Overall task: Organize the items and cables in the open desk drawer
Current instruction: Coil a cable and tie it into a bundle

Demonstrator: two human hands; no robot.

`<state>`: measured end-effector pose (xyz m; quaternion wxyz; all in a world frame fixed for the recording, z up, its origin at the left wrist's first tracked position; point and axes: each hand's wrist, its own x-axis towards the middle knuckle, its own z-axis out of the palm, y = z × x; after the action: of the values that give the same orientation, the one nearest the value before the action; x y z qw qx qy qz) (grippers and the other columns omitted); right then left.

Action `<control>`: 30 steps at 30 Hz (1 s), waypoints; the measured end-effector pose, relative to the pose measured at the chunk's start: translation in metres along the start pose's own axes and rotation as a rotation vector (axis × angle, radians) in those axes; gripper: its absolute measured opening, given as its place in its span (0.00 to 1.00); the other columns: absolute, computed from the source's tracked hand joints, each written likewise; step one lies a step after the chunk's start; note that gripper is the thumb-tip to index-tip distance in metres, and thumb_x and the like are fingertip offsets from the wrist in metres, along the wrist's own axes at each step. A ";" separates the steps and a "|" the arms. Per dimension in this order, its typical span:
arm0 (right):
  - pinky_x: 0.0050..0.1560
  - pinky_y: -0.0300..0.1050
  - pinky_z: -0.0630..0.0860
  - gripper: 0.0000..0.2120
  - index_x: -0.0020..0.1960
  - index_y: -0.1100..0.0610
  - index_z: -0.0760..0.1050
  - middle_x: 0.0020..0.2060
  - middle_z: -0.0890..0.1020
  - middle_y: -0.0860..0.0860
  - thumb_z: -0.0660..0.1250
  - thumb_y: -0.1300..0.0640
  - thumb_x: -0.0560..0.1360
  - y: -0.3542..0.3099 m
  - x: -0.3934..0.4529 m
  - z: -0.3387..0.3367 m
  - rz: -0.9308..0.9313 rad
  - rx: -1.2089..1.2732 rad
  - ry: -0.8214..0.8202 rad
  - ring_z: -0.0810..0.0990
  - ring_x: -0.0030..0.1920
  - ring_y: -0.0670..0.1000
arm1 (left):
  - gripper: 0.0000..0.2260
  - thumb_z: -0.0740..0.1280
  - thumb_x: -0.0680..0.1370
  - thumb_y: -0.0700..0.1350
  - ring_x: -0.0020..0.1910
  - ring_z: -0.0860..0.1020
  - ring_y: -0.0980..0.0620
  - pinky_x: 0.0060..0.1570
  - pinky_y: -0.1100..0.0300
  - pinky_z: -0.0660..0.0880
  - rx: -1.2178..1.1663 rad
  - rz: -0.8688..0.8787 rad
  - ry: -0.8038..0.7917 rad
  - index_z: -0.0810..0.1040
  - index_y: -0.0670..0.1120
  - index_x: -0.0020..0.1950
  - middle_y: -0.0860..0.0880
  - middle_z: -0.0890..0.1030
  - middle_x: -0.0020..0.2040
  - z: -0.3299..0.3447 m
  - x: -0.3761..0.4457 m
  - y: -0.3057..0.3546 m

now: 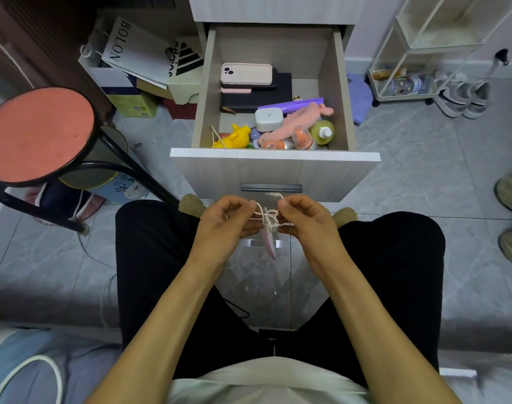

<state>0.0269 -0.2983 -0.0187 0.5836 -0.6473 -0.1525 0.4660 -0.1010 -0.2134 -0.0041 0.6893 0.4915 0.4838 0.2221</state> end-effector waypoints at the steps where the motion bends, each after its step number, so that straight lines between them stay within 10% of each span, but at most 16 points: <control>1: 0.48 0.41 0.81 0.03 0.49 0.56 0.79 0.39 0.85 0.48 0.68 0.58 0.77 -0.001 -0.001 -0.001 -0.006 -0.019 -0.024 0.83 0.43 0.49 | 0.04 0.68 0.79 0.41 0.42 0.85 0.45 0.46 0.54 0.81 -0.004 0.013 0.004 0.78 0.43 0.45 0.45 0.85 0.41 -0.001 -0.001 0.001; 11: 0.47 0.34 0.78 0.10 0.51 0.54 0.80 0.39 0.85 0.47 0.73 0.64 0.72 -0.012 -0.012 -0.002 -0.142 -0.136 -0.089 0.84 0.44 0.45 | 0.05 0.67 0.79 0.38 0.29 0.79 0.58 0.27 0.70 0.71 0.024 0.128 -0.020 0.76 0.43 0.43 0.52 0.82 0.32 0.002 -0.011 0.006; 26: 0.43 0.36 0.79 0.09 0.47 0.56 0.78 0.35 0.84 0.47 0.73 0.67 0.71 -0.008 -0.008 -0.005 -0.179 -0.113 -0.022 0.84 0.40 0.46 | 0.07 0.72 0.73 0.36 0.48 0.84 0.42 0.52 0.50 0.80 0.015 -0.024 -0.191 0.82 0.39 0.51 0.41 0.85 0.47 -0.004 -0.004 -0.001; 30: 0.42 0.35 0.78 0.09 0.45 0.57 0.78 0.35 0.84 0.48 0.72 0.69 0.71 -0.007 -0.006 -0.008 -0.157 -0.048 -0.002 0.83 0.39 0.46 | 0.05 0.73 0.72 0.34 0.44 0.84 0.49 0.47 0.58 0.80 0.011 -0.050 -0.200 0.82 0.42 0.46 0.44 0.85 0.44 -0.004 -0.001 0.000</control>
<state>0.0323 -0.3059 -0.0107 0.6025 -0.6467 -0.2145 0.4156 -0.1051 -0.2126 -0.0040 0.7369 0.5027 0.4257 0.1522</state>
